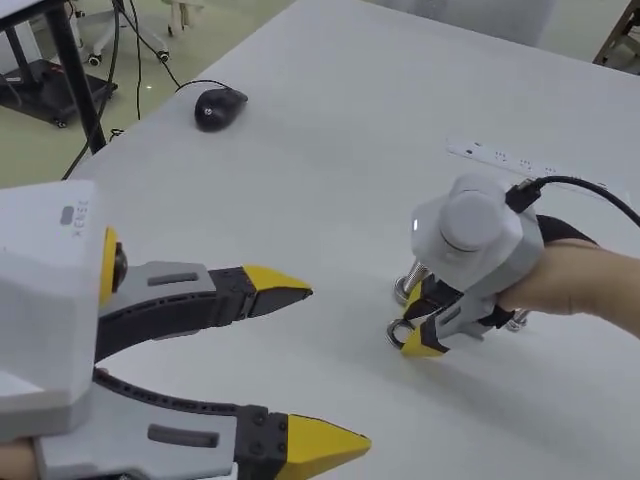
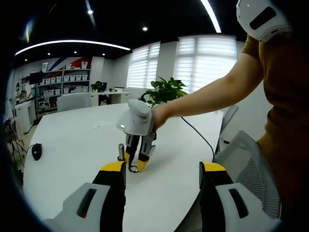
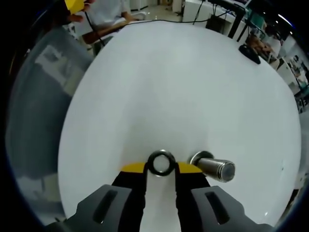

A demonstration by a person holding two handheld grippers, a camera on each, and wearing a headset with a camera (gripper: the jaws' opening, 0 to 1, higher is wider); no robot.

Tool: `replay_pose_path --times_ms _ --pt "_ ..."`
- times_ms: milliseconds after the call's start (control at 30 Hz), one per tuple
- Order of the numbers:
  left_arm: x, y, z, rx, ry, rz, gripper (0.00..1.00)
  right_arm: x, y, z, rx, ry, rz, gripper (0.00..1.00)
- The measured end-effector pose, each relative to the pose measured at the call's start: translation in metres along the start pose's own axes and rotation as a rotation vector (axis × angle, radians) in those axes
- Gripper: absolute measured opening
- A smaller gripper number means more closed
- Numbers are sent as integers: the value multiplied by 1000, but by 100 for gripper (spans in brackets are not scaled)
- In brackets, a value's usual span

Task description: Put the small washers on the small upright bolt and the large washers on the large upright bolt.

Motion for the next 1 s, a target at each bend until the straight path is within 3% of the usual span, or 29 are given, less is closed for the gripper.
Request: replay_pose_path --times_ms 333,533,800,1000 --pt "-3 -1 -1 2 5 4 61 -5 4 -1 16 -14 -14 22" --pt "-1 -1 1 4 2 1 61 -23 5 -3 27 -20 -11 22" --pt "3 -2 1 10 6 -13 61 -45 -7 -14 33 -4 -57 22" --pt "4 -1 2 16 10 -17 61 -63 -16 -5 19 -11 -95 22"
Point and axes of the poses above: the centre of the closed fingertips' face, and the gripper's own axes: x roughly forward along the fingers, y roughly to its left, z roughly out of its top, the point moved 2 cm from there along -x, roughly backward along the fingers, and after that the axes turned 2 degrees about -y, right-handed, at the moved point
